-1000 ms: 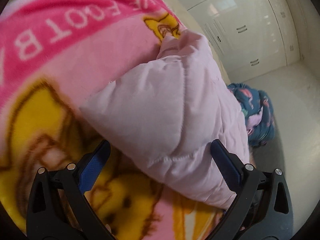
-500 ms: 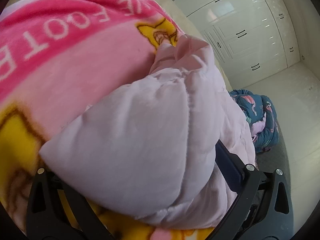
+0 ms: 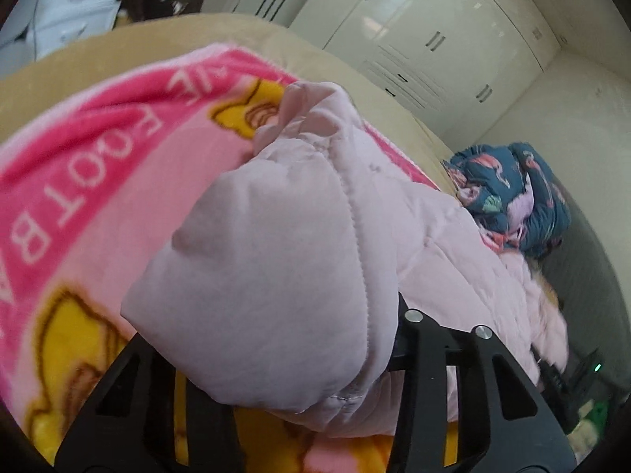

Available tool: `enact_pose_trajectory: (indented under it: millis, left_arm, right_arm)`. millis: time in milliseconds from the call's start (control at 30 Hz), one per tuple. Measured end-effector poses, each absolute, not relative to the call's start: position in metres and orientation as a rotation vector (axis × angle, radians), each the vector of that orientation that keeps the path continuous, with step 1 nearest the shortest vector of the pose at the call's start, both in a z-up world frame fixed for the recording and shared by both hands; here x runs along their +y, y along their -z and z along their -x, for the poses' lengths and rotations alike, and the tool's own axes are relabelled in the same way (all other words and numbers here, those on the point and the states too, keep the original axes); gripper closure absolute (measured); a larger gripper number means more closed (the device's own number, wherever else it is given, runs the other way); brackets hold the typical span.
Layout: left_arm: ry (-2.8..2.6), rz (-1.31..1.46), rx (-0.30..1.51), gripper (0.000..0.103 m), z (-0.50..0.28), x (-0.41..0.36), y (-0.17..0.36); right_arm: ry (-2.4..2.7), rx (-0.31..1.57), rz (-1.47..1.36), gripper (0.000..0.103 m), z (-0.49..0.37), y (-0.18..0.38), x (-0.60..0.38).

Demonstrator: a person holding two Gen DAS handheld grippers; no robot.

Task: Fold large clothes
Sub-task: 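Lift the jacket side with both grippers and fold it over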

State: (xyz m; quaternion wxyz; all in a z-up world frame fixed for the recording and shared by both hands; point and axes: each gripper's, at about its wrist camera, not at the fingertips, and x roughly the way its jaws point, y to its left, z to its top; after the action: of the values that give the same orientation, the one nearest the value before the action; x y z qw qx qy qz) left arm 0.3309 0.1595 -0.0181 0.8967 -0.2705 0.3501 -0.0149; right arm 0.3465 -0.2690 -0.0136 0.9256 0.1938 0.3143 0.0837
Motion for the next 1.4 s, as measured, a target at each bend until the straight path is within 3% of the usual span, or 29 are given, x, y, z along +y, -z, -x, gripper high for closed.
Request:
enact_pose_trajectory:
  millis: [567, 1400]
  left_arm:
    - [0.048, 0.270, 0.719, 0.070, -0.240, 0.125, -0.030]
    - [0.001, 0.183, 0.722, 0.070, -0.159, 0.112, -0.026]
  right_arm:
    - [-0.303, 0.508, -0.143, 0.071, -0.257, -0.067, -0.243]
    - [-0.321, 0.586, -0.177, 0.070, -0.179, -0.045, -0.256]
